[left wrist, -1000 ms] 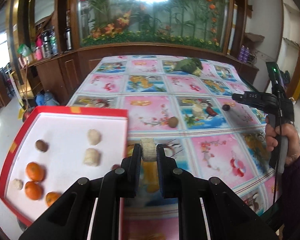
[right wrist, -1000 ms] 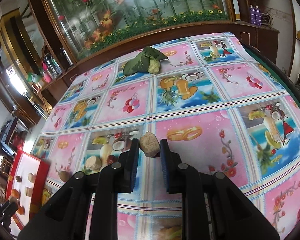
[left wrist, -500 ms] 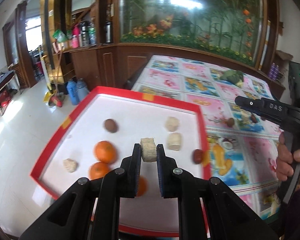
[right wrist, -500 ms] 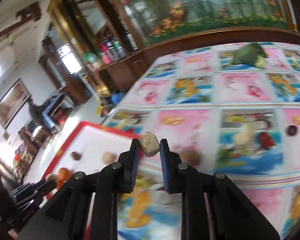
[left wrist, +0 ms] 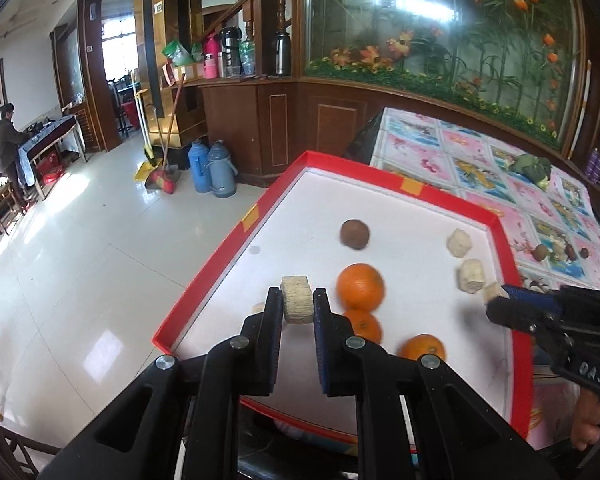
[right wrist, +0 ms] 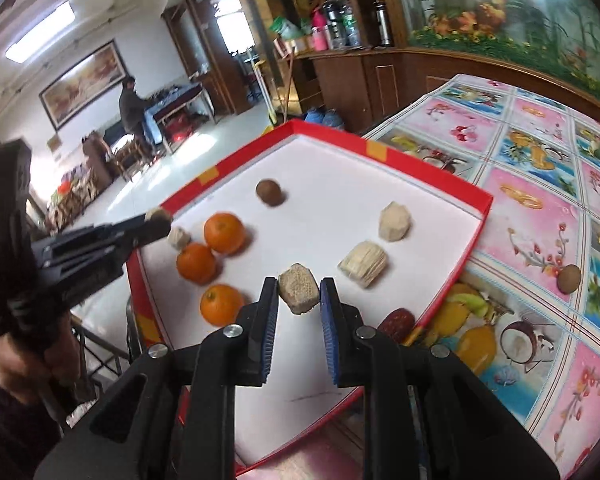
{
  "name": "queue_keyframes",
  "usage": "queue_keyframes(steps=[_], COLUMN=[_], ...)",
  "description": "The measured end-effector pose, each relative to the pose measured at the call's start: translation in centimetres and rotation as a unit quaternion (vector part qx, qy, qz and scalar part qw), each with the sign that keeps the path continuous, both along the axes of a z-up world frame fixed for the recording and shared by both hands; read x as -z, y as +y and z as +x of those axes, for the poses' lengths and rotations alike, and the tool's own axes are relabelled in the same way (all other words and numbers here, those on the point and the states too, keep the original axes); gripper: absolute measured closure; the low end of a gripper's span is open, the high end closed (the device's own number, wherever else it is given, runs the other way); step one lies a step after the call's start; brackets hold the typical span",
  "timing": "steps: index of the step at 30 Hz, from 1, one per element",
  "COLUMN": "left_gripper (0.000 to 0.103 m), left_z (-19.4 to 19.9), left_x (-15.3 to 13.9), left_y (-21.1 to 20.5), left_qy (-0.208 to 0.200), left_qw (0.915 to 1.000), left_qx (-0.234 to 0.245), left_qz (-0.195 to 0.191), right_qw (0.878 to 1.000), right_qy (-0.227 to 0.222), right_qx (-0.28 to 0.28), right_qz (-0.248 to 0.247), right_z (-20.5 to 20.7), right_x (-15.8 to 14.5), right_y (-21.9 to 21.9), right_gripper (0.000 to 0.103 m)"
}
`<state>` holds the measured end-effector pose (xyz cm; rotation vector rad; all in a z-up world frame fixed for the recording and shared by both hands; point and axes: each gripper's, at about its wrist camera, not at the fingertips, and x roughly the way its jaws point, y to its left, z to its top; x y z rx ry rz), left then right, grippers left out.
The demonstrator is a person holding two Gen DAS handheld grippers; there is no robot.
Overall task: Organize fruits
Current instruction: 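Carry the ribbed chunk into the tray and release it while the right gripper releases its tan chunk there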
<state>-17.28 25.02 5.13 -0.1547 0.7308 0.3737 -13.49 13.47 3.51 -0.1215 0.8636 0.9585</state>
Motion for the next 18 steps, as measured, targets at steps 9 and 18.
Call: queue_keyframes(steps=[9,18], left_gripper=[0.089,0.089], left_z=[-0.2,-0.1], left_x=[1.6,1.6], left_y=[1.5,1.3], left_qy=[0.013,0.018], left_qw=[0.9997,0.9997], left_qx=[-0.014,-0.016], left_qz=[-0.012,0.001], right_qw=[1.0,0.998], right_qy=[0.008,0.023], right_qx=[-0.014,-0.036], right_qz=[-0.025,-0.052], right_z=[-0.3,-0.4], right_x=[1.0,2.0], right_y=[-0.2,0.6], right_gripper=[0.08,0.079])
